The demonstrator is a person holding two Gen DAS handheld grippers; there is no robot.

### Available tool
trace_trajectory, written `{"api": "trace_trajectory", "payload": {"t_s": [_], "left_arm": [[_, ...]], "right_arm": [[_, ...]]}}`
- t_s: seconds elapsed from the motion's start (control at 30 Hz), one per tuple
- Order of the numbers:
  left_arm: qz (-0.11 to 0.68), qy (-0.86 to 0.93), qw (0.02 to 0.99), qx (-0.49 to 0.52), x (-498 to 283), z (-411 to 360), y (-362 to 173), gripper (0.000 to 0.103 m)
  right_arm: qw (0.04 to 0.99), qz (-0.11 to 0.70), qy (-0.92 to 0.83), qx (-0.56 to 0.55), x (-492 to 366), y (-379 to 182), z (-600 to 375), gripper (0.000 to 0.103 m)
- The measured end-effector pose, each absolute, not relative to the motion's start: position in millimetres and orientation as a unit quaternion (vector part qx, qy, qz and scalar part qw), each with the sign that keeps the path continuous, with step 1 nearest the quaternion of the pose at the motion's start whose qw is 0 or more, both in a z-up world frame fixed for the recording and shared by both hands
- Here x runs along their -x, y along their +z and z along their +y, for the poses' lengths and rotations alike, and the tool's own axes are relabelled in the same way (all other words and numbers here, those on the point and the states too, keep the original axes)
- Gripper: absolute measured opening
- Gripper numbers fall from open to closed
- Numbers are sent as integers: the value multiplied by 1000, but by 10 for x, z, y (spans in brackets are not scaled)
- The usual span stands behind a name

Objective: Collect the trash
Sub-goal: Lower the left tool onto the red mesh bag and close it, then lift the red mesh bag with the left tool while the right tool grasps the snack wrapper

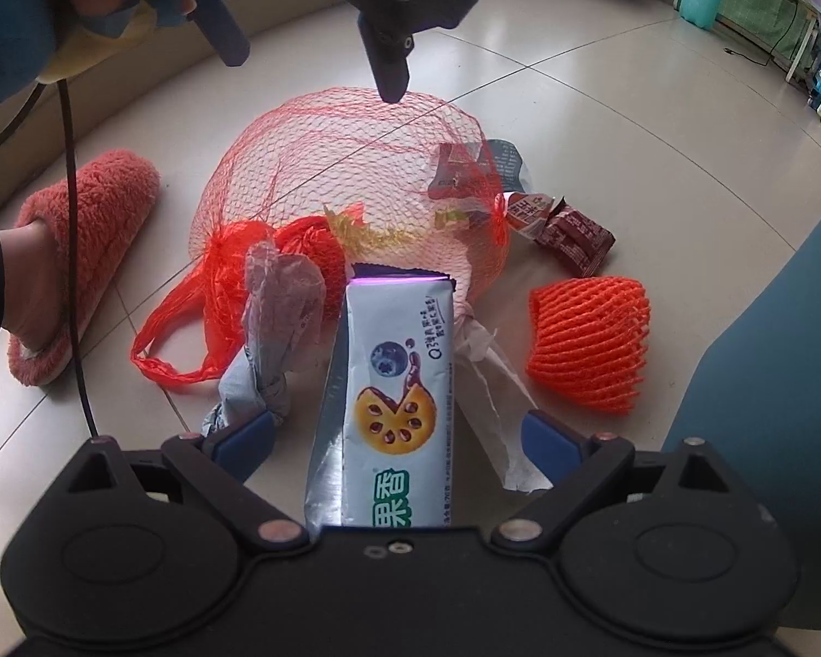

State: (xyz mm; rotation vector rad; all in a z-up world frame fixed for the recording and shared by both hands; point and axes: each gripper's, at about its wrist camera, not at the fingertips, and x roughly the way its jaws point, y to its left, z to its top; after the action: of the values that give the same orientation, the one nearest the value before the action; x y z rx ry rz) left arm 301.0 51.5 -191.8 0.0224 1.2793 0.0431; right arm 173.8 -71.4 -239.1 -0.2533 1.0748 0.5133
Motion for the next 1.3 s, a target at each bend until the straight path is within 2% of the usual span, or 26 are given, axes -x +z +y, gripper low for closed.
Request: {"api": "trace_trajectory", "payload": {"t_s": [0.07, 0.13, 0.17, 0.23, 0.3, 0.43, 0.47, 0.7, 0.77, 0.8, 0.83, 0.87, 0.9, 1.0, 1.03, 1.07, 1.3], "left_arm": [[607, 14, 794, -16, -3013, 491, -2017, 84], [625, 15, 780, -28, -3036, 444, -2163, 73], [628, 12, 777, -26, -3031, 443, -2202, 63], [640, 12, 768, -21, -3023, 456, -2294, 57], [644, 13, 764, -21, -3013, 476, -2348, 38], [648, 20, 762, -2, -3013, 552, -2370, 28], [648, 22, 762, 2, -3013, 570, -2364, 22], [638, 29, 769, 1, -3002, 530, -2282, 18], [635, 28, 772, -2, -3001, 510, -2272, 18], [635, 29, 772, -1, -3001, 504, -2272, 18], [636, 30, 771, 0, -3004, 504, -2279, 18], [637, 31, 770, 0, -3008, 502, -2286, 18], [638, 31, 770, -2, -3001, 516, -2288, 18], [638, 30, 769, -4, -3005, 531, -2330, 18], [639, 30, 768, -4, -3008, 537, -2341, 17], [641, 32, 767, -4, -3015, 552, -2352, 12], [633, 41, 773, -6, -3013, 590, -2277, 9]], "right_arm": [[817, 510, 240, 120, -1763, -2456, -681, 96], [815, 513, 238, 127, -1776, -2513, -644, 96], [814, 514, 237, 132, -1788, -2545, -626, 96], [813, 515, 237, 137, -1790, -2582, -604, 96], [814, 513, 235, 140, -1792, -2600, -592, 95], [816, 511, 233, 138, -1794, -2587, -597, 95], [816, 510, 234, 137, -1783, -2574, -597, 95], [819, 504, 245, 126, -1758, -2510, -632, 93], [819, 503, 245, 126, -1753, -2506, -637, 89], [818, 505, 245, 124, -1752, -2508, -646, 86], [818, 508, 237, 126, -1754, -2518, -648, 56], [819, 513, 217, 137, -1771, -2545, -646, 0], [815, 526, 202, 136, -1792, -2584, -665, 13], [810, 532, 211, 124, -1806, -2630, -734, 9], [809, 533, 214, 122, -1812, -2636, -747, 1], [806, 537, 221, 112, -1823, -2636, -767, 0], [806, 530, 249, 83, -1787, -2474, -827, 0]]}}
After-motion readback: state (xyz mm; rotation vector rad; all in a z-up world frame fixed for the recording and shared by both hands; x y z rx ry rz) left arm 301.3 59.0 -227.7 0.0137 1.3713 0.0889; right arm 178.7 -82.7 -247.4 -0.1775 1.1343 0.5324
